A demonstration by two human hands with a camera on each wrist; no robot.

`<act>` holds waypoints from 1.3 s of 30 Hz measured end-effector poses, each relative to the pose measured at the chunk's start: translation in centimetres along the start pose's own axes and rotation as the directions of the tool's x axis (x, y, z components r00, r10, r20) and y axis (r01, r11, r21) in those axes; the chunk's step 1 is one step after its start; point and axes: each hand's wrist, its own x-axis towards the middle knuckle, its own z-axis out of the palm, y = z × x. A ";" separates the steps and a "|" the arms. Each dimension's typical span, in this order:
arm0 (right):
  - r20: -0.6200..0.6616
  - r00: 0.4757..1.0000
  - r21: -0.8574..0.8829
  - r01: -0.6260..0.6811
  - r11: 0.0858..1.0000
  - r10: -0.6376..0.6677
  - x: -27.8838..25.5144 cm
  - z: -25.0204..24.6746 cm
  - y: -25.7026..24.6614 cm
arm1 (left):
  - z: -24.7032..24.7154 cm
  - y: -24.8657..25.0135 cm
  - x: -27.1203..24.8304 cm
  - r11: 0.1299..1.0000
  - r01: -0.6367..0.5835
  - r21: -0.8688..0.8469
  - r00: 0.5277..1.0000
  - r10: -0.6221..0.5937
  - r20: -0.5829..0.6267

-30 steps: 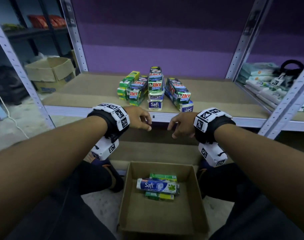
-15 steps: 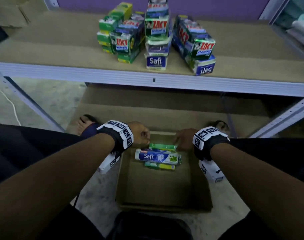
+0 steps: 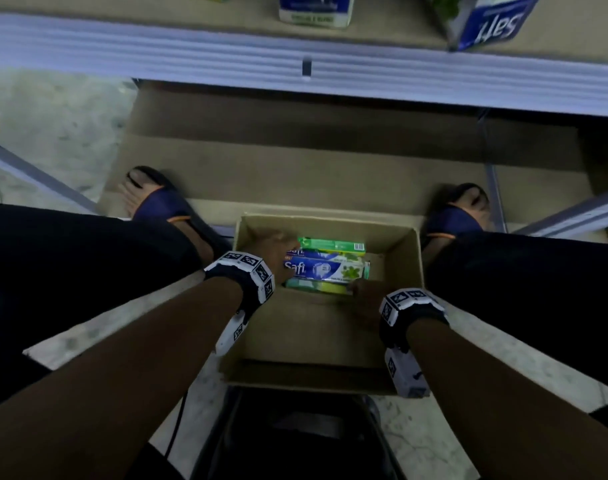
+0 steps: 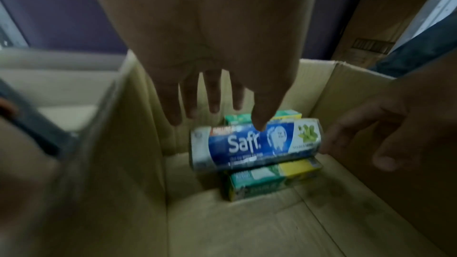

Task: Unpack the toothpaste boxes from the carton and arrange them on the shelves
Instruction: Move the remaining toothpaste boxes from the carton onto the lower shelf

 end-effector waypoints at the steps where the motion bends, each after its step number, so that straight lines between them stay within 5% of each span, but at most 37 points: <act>1: 0.015 1.000 0.009 0.014 1.000 -0.014 0.5 0.3 0.1 | 0.6 -0.3 0.3 1.000 0.007 -0.014 1.000 -0.007 -0.002; 13: -0.019 0.996 0.357 0.088 0.930 -0.087 1.3 2.7 1.5 | 2.6 -0.4 0.8 0.983 -0.005 -0.185 0.994 -0.014 -0.104; 27: -0.123 0.992 0.051 -0.023 0.998 0.029 3.8 2.4 -1.3 | 1.4 -1.0 1.2 0.981 0.058 -0.188 0.998 -0.053 0.032; 39: -0.129 0.991 -0.056 -0.042 0.998 0.035 4.0 2.3 -2.3 | 1.5 -1.2 1.6 0.976 0.090 -0.200 0.996 -0.090 0.007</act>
